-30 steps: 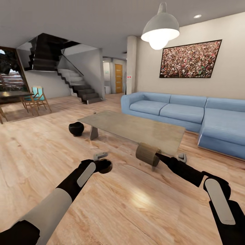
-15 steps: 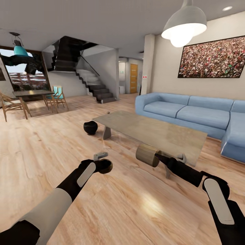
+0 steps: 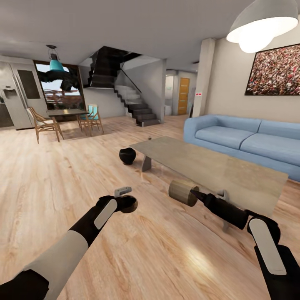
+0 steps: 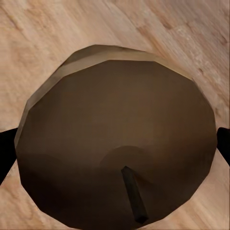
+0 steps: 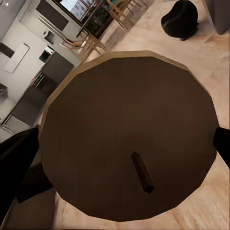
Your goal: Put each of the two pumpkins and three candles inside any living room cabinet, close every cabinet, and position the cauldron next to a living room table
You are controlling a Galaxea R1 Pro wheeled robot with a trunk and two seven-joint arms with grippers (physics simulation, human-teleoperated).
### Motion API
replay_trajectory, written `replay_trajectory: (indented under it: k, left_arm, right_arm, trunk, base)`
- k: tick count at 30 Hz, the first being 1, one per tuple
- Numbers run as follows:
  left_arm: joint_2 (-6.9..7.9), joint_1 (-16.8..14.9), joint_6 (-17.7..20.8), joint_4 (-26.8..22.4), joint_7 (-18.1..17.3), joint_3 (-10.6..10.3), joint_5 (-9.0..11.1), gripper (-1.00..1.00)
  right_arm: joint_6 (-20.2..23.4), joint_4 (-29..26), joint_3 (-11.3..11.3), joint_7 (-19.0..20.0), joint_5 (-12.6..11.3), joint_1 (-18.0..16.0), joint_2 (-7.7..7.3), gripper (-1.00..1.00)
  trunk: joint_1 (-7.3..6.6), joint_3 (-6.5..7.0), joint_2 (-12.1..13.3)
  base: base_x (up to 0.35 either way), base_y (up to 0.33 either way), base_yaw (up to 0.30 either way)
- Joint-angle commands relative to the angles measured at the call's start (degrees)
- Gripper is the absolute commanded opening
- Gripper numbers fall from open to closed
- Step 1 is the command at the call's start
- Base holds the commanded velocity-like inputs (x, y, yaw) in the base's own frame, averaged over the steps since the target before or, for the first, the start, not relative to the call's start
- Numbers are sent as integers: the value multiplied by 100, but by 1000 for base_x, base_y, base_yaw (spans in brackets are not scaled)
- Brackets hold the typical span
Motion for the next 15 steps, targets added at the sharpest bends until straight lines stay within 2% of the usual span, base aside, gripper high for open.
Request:
replay_trajectory:
  k: [1, 7, 9, 12, 15]
  left_arm:
    - [1, -6, 1, -3, 40, -14, 52, -100]
    - [1, -6, -3, -44, 50, 1, 70, -100]
    - [1, -6, -3, -46, 57, 4, 73, -100]
    - [4, -6, -1, -37, 71, 14, 82, -100]
    - [8, -6, 10, -27, 84, 29, 93, -100]
  right_arm:
    - [33, -5, -11, 43, -15, -3, 0, -100]
    - [35, -6, -8, 5, -4, -4, 0, -100]
    - [34, -1, 55, -99, -1, -5, -4, -100]
    - [33, -1, 314, -697, -3, -25, 2, -100]
    - [27, 0, 688, -1625, -25, -60, 9, -100]
  trunk:
    - [-1, -6, -3]
    - [-1, -6, -3]
    - [-1, -6, -3]
    - [-1, -6, -3]
    - [-1, -6, -3]
  base:
    - [61, 99, 287]
    - [23, 40, 287]
    - [5, 9, 287]
    - [2, 3, 287]
    - [1, 1, 287]
